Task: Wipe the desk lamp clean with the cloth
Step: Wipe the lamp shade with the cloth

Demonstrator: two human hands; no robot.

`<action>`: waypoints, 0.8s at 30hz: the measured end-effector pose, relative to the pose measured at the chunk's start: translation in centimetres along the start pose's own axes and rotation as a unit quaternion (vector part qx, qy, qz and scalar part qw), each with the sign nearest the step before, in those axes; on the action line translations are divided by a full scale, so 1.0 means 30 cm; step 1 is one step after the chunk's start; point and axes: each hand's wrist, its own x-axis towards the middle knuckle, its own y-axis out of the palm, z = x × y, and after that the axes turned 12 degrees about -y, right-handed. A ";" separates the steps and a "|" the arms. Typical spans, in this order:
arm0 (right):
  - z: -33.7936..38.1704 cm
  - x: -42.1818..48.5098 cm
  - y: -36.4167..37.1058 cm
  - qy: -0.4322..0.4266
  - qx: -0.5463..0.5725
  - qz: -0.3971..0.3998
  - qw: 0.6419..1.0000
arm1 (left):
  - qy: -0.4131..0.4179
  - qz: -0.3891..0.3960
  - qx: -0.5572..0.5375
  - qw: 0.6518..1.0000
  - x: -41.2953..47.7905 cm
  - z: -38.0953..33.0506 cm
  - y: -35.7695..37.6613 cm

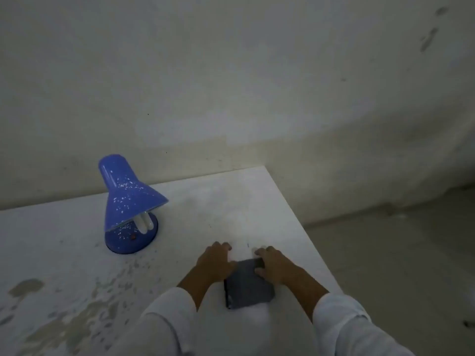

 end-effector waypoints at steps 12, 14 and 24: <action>0.000 0.007 0.062 0.132 0.158 -0.124 0.971 | -0.004 0.004 0.028 1.000 -0.001 0.040 0.085; 0.008 0.006 0.062 0.137 0.167 -0.117 0.969 | 0.002 0.009 0.006 1.000 -0.002 0.052 0.086; 0.193 -0.016 -0.001 0.061 0.460 -0.148 0.873 | 0.038 0.068 -0.175 0.982 -0.076 0.125 0.002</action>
